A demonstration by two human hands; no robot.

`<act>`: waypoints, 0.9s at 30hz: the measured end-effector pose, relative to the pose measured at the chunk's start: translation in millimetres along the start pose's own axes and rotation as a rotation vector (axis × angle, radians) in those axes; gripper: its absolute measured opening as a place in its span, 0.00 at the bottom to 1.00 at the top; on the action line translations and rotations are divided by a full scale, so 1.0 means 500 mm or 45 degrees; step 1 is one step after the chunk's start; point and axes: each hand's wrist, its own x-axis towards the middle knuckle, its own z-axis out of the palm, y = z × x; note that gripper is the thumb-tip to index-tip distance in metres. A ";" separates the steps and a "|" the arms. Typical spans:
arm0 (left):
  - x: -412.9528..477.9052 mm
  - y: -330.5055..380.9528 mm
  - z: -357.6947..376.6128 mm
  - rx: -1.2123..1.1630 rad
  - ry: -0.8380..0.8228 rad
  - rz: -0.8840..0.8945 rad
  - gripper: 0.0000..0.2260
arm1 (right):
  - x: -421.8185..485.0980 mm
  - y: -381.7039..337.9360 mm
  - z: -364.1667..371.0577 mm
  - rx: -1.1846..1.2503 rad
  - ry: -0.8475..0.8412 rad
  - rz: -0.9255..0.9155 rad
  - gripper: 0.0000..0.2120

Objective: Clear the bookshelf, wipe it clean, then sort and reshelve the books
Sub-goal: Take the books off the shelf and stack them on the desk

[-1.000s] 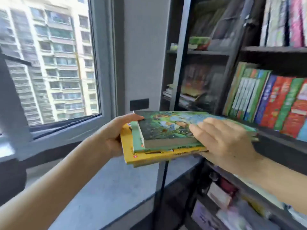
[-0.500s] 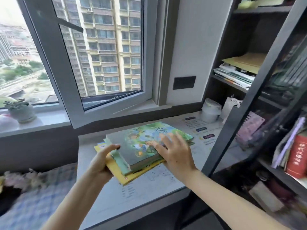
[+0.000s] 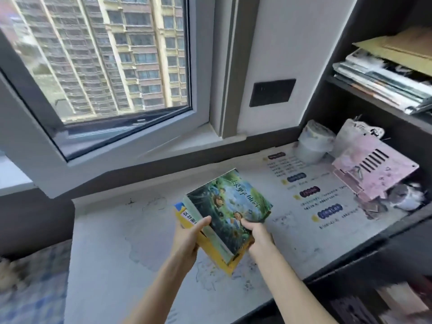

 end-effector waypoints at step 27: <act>0.498 -0.077 0.359 0.935 -0.342 -0.563 0.10 | 0.327 -0.363 -0.136 -1.596 0.710 -0.125 0.34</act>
